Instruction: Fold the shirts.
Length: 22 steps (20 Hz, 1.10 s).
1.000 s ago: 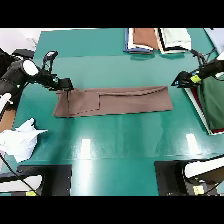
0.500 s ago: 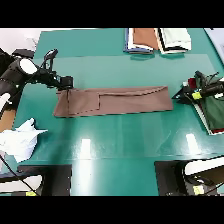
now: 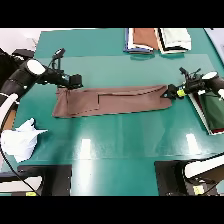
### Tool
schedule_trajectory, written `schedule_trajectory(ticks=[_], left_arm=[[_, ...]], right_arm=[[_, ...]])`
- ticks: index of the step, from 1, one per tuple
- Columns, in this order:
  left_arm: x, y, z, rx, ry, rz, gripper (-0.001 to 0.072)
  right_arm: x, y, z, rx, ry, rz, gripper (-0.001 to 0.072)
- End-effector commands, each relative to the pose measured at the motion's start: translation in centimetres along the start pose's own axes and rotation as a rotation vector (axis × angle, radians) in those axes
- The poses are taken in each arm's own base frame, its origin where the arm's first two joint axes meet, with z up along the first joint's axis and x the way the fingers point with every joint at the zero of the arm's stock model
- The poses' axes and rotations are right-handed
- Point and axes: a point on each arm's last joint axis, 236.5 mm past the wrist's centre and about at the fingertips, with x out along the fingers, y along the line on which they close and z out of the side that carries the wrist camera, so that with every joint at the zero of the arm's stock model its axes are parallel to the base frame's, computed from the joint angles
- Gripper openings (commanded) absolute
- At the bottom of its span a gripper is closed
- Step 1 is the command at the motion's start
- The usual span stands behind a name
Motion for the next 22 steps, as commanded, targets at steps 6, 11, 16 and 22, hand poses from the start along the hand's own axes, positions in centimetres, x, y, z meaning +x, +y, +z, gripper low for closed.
schedule_trajectory(ticks=[6,11,16,22], left_arm=[[10.9,-8.7,-3.1,0.157,0.079,-0.083,0.003],[16.9,-11.6,-4.6,0.207,0.178,-0.12,0.003],[18.2,-11.4,-4.5,0.185,0.19,-0.119,0.003],[16.6,-10.6,-3.6,0.193,0.196,-0.103,0.003]], right_arm=[[-10.6,14.1,4.5,-0.254,-0.184,0.034,0.0017],[-12.1,24.2,3.8,-0.415,-0.213,0.084,0.0017],[-11.0,31.3,2.3,-0.527,-0.193,0.143,0.0017],[-8.1,35.4,1.1,-0.579,-0.143,0.191,0.0017]])
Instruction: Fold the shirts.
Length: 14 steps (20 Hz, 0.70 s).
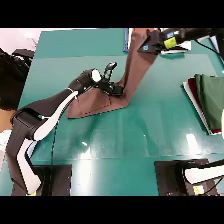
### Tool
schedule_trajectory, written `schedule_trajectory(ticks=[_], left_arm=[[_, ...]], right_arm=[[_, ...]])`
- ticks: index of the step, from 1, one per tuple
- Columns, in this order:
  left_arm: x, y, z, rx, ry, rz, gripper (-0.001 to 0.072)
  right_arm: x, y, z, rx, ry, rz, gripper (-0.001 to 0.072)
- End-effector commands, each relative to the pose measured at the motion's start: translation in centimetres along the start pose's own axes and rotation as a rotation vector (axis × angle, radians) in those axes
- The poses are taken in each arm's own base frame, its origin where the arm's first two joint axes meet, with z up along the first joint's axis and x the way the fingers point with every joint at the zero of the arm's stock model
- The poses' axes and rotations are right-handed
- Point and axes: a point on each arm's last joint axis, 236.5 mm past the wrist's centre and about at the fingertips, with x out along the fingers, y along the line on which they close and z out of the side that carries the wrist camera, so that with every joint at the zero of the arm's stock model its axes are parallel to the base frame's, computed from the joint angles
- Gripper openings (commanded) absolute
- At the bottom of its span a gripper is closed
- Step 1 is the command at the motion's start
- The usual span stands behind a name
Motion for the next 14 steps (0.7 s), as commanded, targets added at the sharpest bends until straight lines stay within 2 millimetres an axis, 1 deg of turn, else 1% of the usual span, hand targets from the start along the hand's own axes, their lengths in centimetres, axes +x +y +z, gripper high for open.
schedule_trajectory(ticks=[1,2,3,4,5,7,8,10,11,12,13,14], left_arm=[[-2.4,0.9,1.5,0.002,-0.028,0.016,0.003],[-4.7,1.5,3.0,0.004,-0.07,0.029,0.003],[-7.2,2.4,4.4,0.01,-0.112,0.052,0.003],[-10.4,3.5,5.9,0.017,-0.161,0.084,0.003],[-14.0,4.7,7.1,0.022,-0.207,0.12,0.003],[-22.1,7.2,9.0,0.032,-0.315,0.214,0.003],[-26.7,8.4,9.5,0.033,-0.377,0.268,0.003],[-34.8,9.9,9.9,0.031,-0.498,0.364,0.0031],[-38.3,10.4,9.8,0.028,-0.551,0.404,0.0031],[-41.4,10.6,9.5,0.023,-0.598,0.436,0.0031],[-43.7,10.6,9.1,0.016,-0.635,0.456,0.0031],[-45.7,10.6,8.7,0.011,-0.665,0.473,0.0031]], right_arm=[[2.0,2.5,0.2,-0.023,0.016,0.04,0.0017],[2.7,3.1,0.3,-0.026,0.013,0.056,0.0017],[3.3,4.3,0.4,-0.023,0.008,0.097,0.0017],[4.0,5.7,0.7,-0.018,0.0,0.148,0.0018],[5.0,7.1,0.8,-0.024,-0.008,0.196,0.0018],[7.8,10.2,0.6,-0.065,-0.012,0.274,0.0018],[10.0,11.9,0.0,-0.085,-0.007,0.303,0.0018],[15.0,15.3,-1.8,-0.127,0.008,0.35,0.0019],[17.9,17.2,-2.7,-0.127,0.002,0.385,0.0032],[20.3,18.7,-3.6,-0.133,-0.007,0.419,0.0157],[22.4,20.0,-4.6,-0.13,-0.005,0.451,0.0312],[23.9,21.3,-5.7,-0.112,0.003,0.491,0.0371]])
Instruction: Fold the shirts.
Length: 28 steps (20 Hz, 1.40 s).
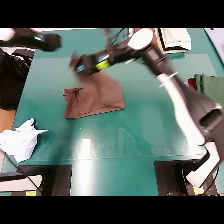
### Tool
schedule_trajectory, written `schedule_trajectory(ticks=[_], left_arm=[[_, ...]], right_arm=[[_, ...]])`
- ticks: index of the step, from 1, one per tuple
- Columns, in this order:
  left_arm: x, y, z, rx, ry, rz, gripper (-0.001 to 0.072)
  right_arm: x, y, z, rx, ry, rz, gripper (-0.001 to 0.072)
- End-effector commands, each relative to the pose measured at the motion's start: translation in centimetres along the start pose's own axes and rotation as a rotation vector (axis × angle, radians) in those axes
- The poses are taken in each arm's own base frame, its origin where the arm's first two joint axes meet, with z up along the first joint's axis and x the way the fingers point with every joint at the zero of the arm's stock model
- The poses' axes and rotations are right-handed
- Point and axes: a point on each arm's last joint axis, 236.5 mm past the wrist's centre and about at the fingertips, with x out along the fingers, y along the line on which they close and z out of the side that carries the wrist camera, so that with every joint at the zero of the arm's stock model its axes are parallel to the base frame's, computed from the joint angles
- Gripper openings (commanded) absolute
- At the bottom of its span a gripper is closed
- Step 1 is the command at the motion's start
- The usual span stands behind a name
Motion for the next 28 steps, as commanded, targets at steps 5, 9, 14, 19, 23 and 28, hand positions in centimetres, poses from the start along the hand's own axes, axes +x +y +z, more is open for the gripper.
schedule_trajectory(ticks=[5,9,14,19,23,28], left_arm=[[-8.7,3.9,2.4,0.012,-0.096,0.128,0.003],[-7.1,0.6,1.8,0.06,-0.074,0.067,0.003],[-6.3,-2.2,1.2,0.092,-0.057,-0.001,0.0031],[-6.3,-2.3,1.2,0.091,-0.057,-0.003,0.0031],[-6.3,-2.3,1.2,0.091,-0.056,-0.003,0.0031],[-6.3,-2.4,1.0,0.087,-0.046,-0.011,0.003]], right_arm=[[3.8,-1.1,-0.9,-0.067,-0.042,0.001,0.0363],[-5.3,-11.2,-2.8,0.008,0.01,-0.28,0.0363],[-15.3,-22.7,-11.2,0.363,0.112,-0.46,0.0617],[-14.0,-27.0,-15.4,0.608,0.104,-0.385,0.0608],[-8.1,-26.9,-16.5,0.654,0.157,-0.289,0.057],[-1.1,-24.8,-15.1,0.543,0.206,-0.212,0.0207]])
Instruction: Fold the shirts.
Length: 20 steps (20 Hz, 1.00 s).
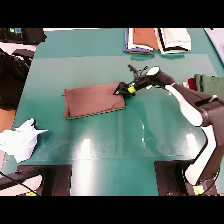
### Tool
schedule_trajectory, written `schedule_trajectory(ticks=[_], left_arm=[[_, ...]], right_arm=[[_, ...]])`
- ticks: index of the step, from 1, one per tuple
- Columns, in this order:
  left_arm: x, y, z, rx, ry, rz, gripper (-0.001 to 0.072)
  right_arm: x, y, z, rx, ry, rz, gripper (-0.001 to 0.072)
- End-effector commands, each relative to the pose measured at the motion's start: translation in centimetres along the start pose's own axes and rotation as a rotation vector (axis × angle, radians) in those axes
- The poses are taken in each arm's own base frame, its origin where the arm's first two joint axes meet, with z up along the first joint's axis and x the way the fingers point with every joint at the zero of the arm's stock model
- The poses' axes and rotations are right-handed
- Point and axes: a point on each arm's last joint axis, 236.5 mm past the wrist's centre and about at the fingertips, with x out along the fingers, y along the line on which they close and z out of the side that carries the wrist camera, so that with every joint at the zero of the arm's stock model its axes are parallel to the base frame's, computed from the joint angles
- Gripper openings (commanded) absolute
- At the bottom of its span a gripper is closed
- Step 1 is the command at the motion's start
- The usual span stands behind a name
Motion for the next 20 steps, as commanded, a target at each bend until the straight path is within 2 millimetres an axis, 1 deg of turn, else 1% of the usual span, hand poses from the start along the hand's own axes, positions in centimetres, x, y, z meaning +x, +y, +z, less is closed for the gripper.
schedule_trajectory(ticks=[1,2,3,4,5,7,9,10,12,14,16,18,20], left_arm=[[0.0,-0.4,-0.1,-0.007,0.004,-0.015,0.003],[0.0,-0.7,-0.1,-0.011,0.003,-0.027,0.003],[0.1,-1.1,-0.1,-0.001,0.004,-0.031,0.0029],[0.2,-2.1,-0.3,0.014,0.009,-0.045,0.0029],[0.3,-3.3,-0.4,0.038,0.013,-0.065,0.0029],[0.4,-6.4,-0.8,0.095,0.018,-0.121,0.003],[0.4,-9.3,-1.2,0.147,0.02,-0.173,0.003],[0.4,-10.4,-1.3,0.161,0.018,-0.193,0.003],[0.2,-12.2,-1.6,0.181,0.019,-0.225,0.003],[0.1,-13.5,-1.8,0.192,0.016,-0.249,0.003],[0.0,-14.2,-1.6,0.187,0.005,-0.263,0.003],[-0.1,-14.5,-1.5,0.179,0.002,-0.275,0.003],[-0.1,-14.5,-1.5,0.161,0.004,-0.277,0.003]], right_arm=[[3.3,3.4,0.6,-0.108,0.015,0.043,0.0015],[3.0,4.4,1.3,-0.149,-0.008,0.042,0.0018],[2.2,5.2,2.2,-0.182,-0.035,0.036,0.0018],[0.3,5.6,3.6,-0.221,-0.075,0.009,0.0018],[-1.9,5.5,4.9,-0.248,-0.117,-0.029,0.0018],[-8.6,4.1,7.5,-0.259,-0.219,-0.126,0.0018],[-16.7,1.3,8.9,-0.228,-0.313,-0.238,0.0018],[-21.2,-0.7,9.1,-0.198,-0.362,-0.305,0.0018],[-29.9,-4.4,8.7,-0.117,-0.466,-0.414,0.0018],[-37.8,-7.4,7.4,-0.031,-0.577,-0.467,0.0018],[-44.7,-10.6,5.5,0.058,-0.687,-0.515,0.0018],[-49.8,-13.6,3.3,0.153,-0.776,-0.53,0.0018],[-53.3,-16.1,1.3,0.232,-0.837,-0.534,0.0018]])
